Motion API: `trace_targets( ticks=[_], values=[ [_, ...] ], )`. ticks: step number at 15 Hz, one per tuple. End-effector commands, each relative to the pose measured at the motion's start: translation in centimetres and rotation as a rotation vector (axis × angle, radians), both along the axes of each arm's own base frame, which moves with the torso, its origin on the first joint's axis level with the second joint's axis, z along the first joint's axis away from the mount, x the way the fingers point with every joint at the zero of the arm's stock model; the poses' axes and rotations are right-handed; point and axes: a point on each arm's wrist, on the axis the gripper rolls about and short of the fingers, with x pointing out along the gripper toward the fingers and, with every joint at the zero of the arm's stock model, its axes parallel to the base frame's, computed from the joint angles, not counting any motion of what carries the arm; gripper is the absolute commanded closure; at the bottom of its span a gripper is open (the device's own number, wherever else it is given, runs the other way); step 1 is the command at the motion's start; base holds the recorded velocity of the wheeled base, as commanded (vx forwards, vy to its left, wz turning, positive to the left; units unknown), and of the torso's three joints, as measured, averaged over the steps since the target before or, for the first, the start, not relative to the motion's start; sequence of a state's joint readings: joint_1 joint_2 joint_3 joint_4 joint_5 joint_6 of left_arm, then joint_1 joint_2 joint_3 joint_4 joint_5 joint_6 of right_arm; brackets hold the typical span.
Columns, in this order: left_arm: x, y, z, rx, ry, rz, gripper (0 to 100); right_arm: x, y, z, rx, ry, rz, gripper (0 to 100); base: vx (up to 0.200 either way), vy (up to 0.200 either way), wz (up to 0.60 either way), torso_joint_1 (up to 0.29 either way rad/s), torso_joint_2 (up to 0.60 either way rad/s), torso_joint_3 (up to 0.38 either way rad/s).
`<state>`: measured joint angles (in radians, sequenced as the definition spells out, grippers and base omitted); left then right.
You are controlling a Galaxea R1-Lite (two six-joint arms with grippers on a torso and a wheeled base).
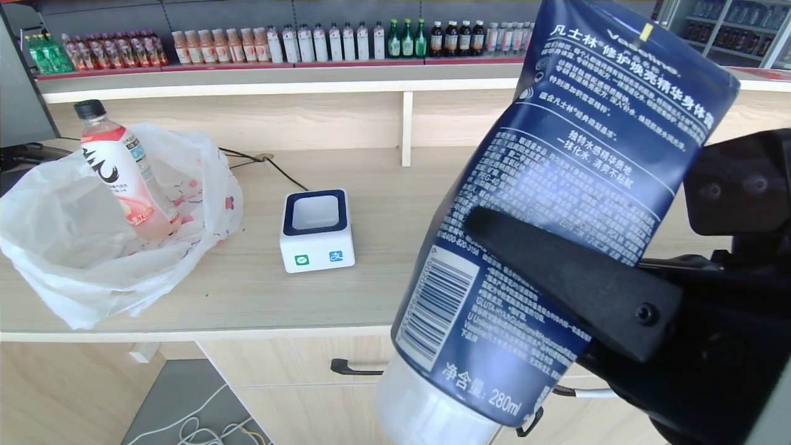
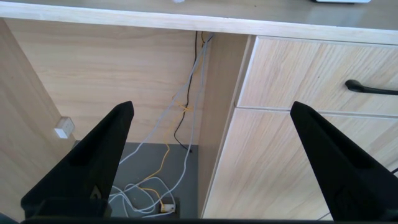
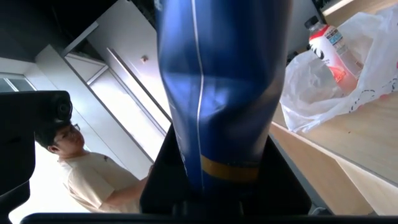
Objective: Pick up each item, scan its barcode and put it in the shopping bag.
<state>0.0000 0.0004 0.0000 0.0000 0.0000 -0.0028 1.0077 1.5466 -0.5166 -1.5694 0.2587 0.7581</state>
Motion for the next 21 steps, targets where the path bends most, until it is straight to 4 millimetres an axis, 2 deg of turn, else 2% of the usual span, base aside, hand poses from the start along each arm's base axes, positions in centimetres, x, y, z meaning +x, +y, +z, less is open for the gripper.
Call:
trace_targets(
  ticks=[1, 6, 8, 11, 15, 21],
  values=[
    [0.0, 0.0, 0.0, 0.000, 0.000, 0.000, 0, 0.0, 0.0, -0.2, -0.007, -0.007, -0.006, 100, 0.000, 0.000, 0.00, 0.000, 0.00, 0.000],
    [0.0, 0.0, 0.0, 0.000, 0.000, 0.000, 0, 0.1, 0.0, -1.2, -0.060, -0.040, -0.045, 100, 0.000, 0.000, 0.00, 0.000, 0.00, 0.000],
    [0.0, 0.0, 0.0, 0.000, 0.000, 0.000, 0, 0.2, 0.0, -1.4, -0.084, -0.106, -0.100, 100, 0.000, 0.000, 0.00, 0.000, 0.00, 0.000],
    [0.0, 0.0, 0.0, 0.000, 0.000, 0.000, 0, 1.3, -0.3, -1.9, -0.136, -0.177, -0.297, 100, 0.000, 0.000, 0.00, 0.000, 0.00, 0.000],
    [0.0, 0.0, 0.0, 0.000, 0.000, -0.002, 0, 1.6, -2.7, -3.5, -0.272, -0.299, -0.485, 100, 0.000, 0.000, 0.00, 0.000, 0.00, 0.000],
    [0.0, 0.0, 0.0, 0.001, 0.000, 0.000, 0, 2.1, -3.0, -3.5, -0.357, -0.300, -0.830, 100, 0.000, 0.000, 0.00, 0.000, 0.00, 0.000]
  ],
)
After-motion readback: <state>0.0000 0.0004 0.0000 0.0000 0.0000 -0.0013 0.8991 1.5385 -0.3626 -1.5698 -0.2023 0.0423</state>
